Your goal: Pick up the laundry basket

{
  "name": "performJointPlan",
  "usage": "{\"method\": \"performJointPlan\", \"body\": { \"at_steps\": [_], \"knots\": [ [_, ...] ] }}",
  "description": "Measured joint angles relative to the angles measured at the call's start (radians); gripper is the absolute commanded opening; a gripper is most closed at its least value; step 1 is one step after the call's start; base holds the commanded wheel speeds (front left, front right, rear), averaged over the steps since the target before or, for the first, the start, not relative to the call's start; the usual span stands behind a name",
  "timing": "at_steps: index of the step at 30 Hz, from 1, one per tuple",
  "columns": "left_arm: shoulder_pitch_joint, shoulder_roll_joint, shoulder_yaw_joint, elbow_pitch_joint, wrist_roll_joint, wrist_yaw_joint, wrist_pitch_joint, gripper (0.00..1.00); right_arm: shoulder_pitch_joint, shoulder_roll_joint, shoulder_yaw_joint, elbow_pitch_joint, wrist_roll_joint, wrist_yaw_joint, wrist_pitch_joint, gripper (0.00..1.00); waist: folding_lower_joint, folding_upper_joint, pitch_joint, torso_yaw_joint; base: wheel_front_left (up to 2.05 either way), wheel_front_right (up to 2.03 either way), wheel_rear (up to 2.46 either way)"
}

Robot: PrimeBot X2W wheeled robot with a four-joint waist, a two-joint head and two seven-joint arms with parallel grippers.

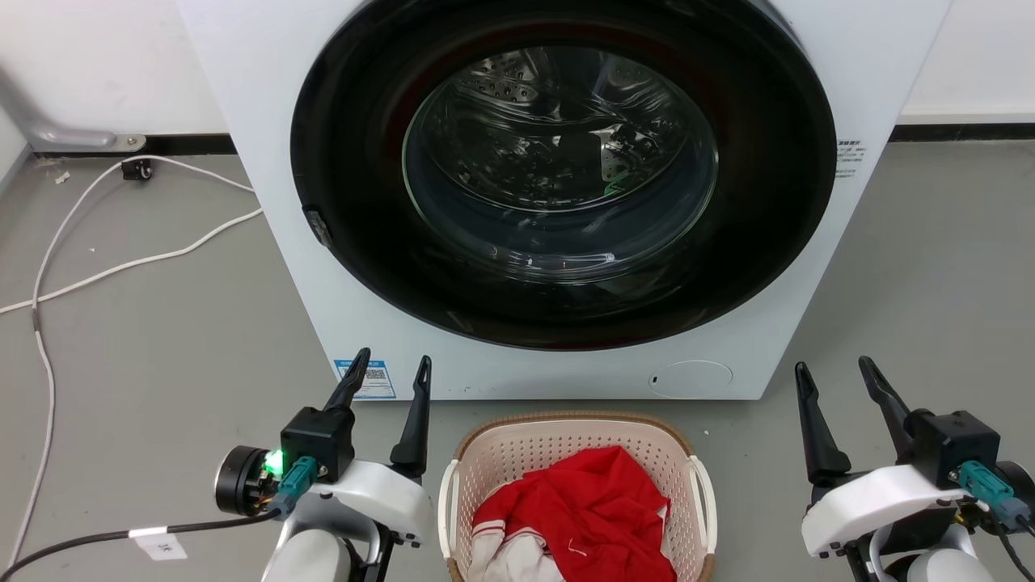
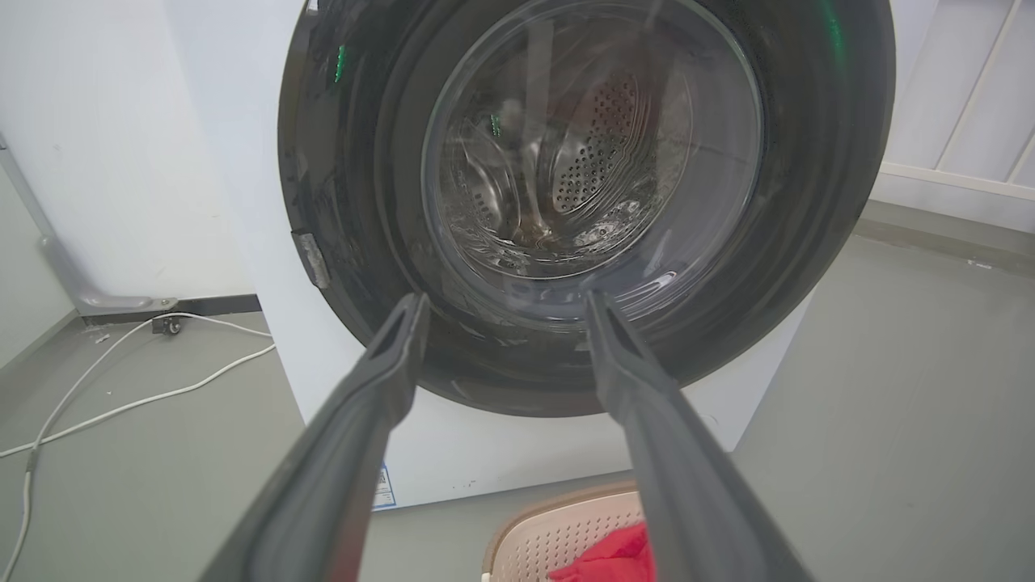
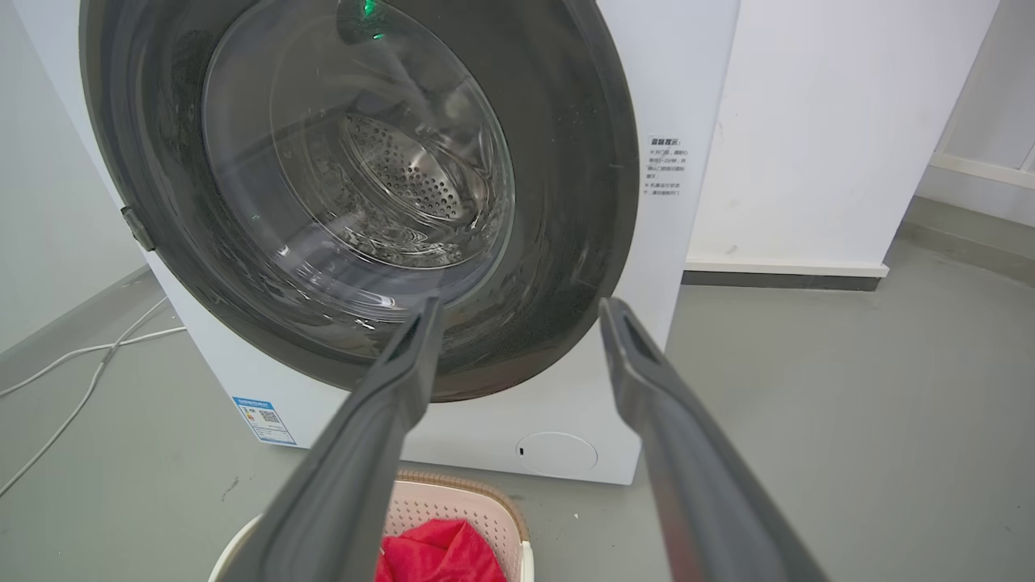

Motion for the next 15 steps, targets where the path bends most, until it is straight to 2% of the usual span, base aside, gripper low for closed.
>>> {"method": "performJointPlan", "body": {
  "at_steps": [15],
  "knots": [
    [-0.006, -0.011, 0.015, 0.043, 0.07, -0.002, -0.021, 1.0, 0.001, 0.0, -0.001, -0.001, -0.042, 0.0, -0.017, 1.0, 0.0, 0.0, 0.003, -0.005, 0.0, 0.0, 0.0]
  ]
}}
